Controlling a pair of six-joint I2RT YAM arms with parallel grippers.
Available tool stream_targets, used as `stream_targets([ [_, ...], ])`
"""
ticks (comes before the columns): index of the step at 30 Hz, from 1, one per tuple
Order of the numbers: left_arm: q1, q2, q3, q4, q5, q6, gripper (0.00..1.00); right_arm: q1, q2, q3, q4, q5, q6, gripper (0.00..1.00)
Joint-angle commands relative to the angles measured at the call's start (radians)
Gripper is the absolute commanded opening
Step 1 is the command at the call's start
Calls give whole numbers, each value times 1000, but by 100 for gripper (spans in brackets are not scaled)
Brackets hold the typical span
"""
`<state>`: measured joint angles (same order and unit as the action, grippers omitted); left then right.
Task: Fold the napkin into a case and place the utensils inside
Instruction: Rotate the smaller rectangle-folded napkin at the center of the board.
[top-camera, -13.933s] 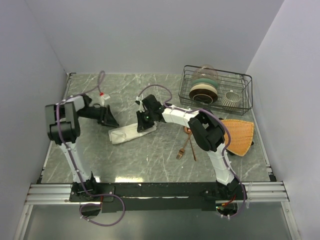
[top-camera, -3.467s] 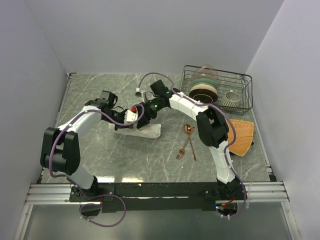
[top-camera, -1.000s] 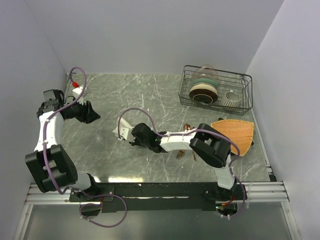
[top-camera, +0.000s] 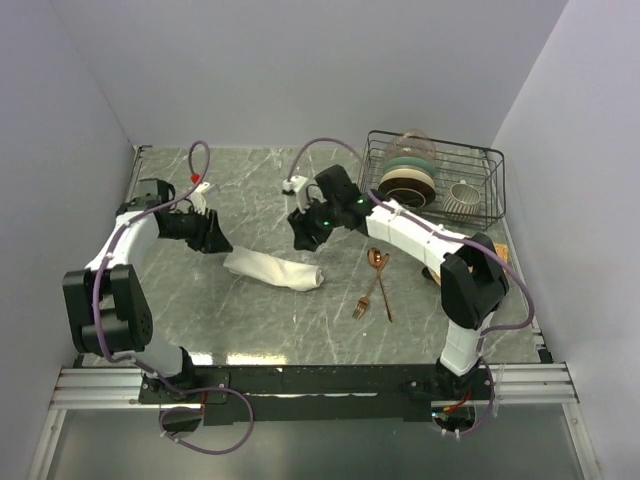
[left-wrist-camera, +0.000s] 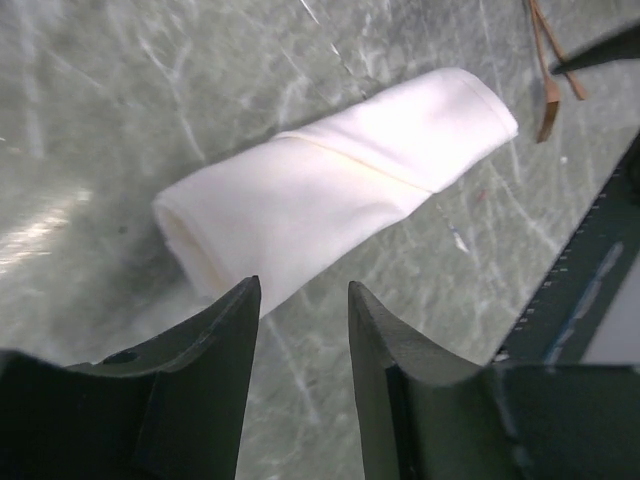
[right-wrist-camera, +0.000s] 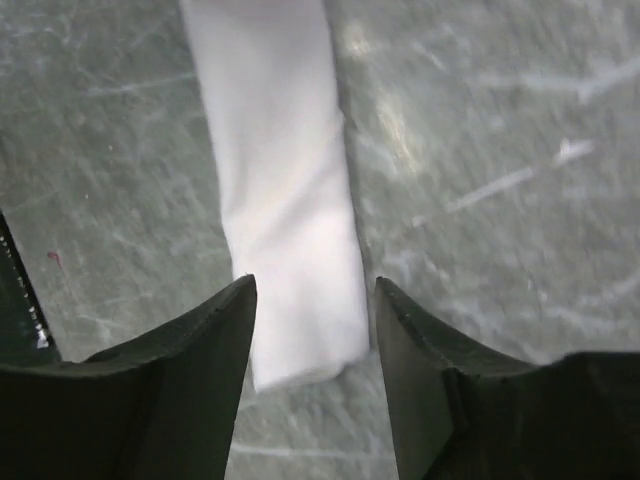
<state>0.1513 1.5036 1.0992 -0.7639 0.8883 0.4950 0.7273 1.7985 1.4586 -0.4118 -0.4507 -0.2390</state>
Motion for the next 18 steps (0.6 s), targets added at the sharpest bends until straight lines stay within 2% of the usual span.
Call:
stream_targets([
  [1,-65,58,10,35,6,-165,44,-37,21,8,-154,-155,122,51],
  [2,-91,66,4,49,-3,-200,42,-35,36,3,-151,-167,133,47],
  [6,-110,124,-21,64,-57,-275,37,-35,79,-46,-121,-180,179,39],
  [12,-110,245,7,41,-141,-315,31,-23,113,-128,-98,-146,173,38],
  [18,-108,349,47,44,-164,-323,30,20,159,-162,-65,-135,194,38],
])
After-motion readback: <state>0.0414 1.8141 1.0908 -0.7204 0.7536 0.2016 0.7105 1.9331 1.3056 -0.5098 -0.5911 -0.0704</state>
